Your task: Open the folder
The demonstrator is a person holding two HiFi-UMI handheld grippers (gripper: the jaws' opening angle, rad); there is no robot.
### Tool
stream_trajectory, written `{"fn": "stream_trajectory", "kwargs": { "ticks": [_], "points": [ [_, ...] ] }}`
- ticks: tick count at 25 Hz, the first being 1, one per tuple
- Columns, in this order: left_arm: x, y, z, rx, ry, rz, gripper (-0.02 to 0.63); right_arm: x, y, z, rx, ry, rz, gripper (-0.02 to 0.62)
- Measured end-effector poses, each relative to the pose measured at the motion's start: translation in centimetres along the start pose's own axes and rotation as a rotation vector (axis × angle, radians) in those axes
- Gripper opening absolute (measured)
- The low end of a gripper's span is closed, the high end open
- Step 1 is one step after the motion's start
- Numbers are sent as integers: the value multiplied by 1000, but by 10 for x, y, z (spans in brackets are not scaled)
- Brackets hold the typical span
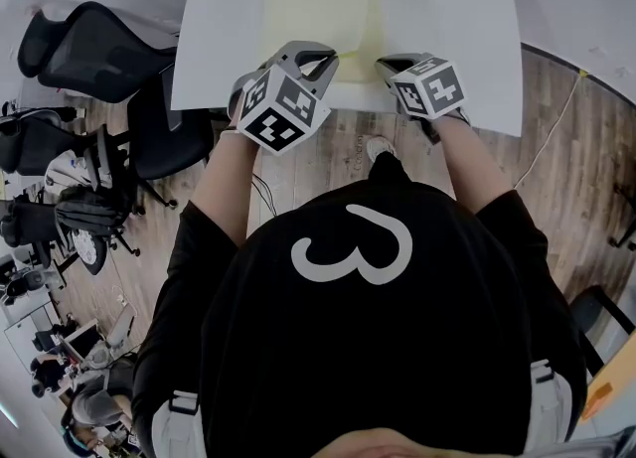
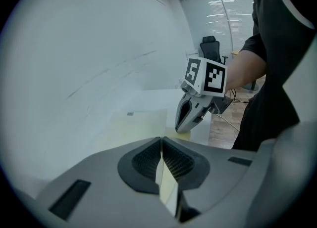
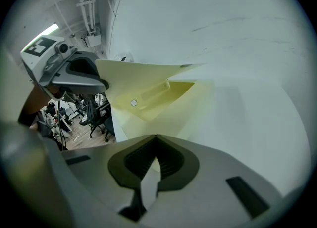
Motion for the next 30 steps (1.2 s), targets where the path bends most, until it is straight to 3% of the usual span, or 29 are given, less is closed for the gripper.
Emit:
{"fn": "stream_trajectory", "kwargs": {
  "ticks": [12,21,30],
  "points": [
    [-38,-4,-5,-45,125,8,25,-2,-5,0,-4,-29,-21,25],
    [-64,-22,-10,-150,226,6,25,3,-10,0,-18,-54,-35,25],
    [-99,-26,-6,-258,271,73,25,-20,-11,3,-30,-101,-43,25]
  ]
}}
Point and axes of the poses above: the fingertips, and each gripper's own axes: x forward along the fingers, z to its right, y out of its top, the point moved 5 cm from there along -x, backward along the fingers, and after that the axes turned 5 degrees about -y, right-handed, at the moved point
